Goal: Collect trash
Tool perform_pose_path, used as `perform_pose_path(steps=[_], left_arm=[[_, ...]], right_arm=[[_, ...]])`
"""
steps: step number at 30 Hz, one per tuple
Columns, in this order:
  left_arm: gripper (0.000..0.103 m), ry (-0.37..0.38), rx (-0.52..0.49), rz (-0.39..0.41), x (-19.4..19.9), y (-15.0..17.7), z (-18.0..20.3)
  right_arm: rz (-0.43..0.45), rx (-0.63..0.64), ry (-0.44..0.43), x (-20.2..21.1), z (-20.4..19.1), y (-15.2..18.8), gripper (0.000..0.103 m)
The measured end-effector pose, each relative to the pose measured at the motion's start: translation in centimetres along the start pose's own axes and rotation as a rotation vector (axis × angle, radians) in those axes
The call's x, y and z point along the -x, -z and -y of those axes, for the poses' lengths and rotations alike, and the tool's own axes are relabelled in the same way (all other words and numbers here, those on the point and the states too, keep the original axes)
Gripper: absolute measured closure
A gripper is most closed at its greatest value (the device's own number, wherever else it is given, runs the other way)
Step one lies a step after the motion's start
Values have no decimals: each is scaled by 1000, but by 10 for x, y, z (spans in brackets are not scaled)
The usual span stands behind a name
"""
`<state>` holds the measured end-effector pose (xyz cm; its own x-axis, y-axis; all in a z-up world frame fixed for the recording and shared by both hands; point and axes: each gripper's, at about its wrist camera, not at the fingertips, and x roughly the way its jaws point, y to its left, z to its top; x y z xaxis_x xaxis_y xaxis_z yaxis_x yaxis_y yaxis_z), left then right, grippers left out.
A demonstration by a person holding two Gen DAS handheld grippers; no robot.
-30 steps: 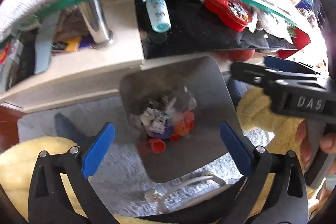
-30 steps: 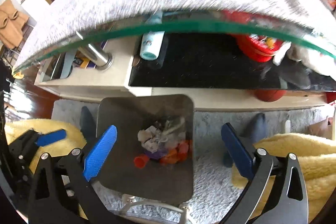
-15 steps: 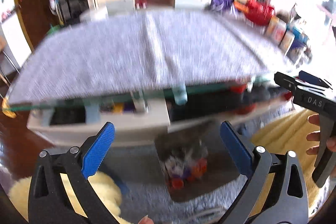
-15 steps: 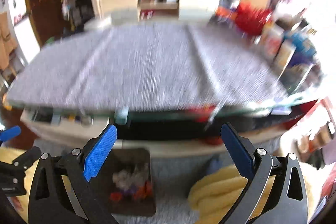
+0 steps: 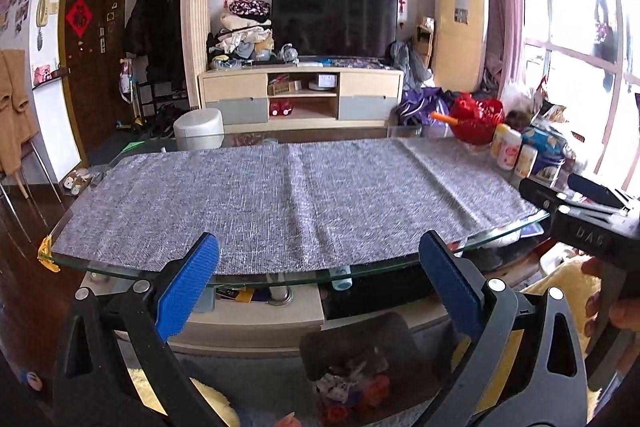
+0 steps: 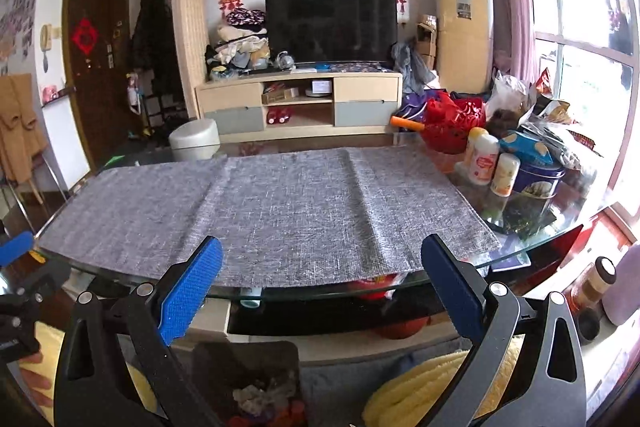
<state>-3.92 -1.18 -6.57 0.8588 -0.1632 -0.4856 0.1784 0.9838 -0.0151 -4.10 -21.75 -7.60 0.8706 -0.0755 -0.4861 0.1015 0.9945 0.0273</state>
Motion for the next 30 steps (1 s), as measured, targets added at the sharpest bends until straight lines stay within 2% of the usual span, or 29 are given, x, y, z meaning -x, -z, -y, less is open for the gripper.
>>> perform_pose_path(steps=[10,14,30], left_arm=[[8,-65,20,25,22,-5,-6],[8,-60,22,15,21,-3,-7],[8,-65,21,16,22,-1,-7]], right_arm=[[84,40,19,29,-7,-1,3],[109,55,15,37,-9,-3,3],[84,52,-4,35,-13,-1,3]])
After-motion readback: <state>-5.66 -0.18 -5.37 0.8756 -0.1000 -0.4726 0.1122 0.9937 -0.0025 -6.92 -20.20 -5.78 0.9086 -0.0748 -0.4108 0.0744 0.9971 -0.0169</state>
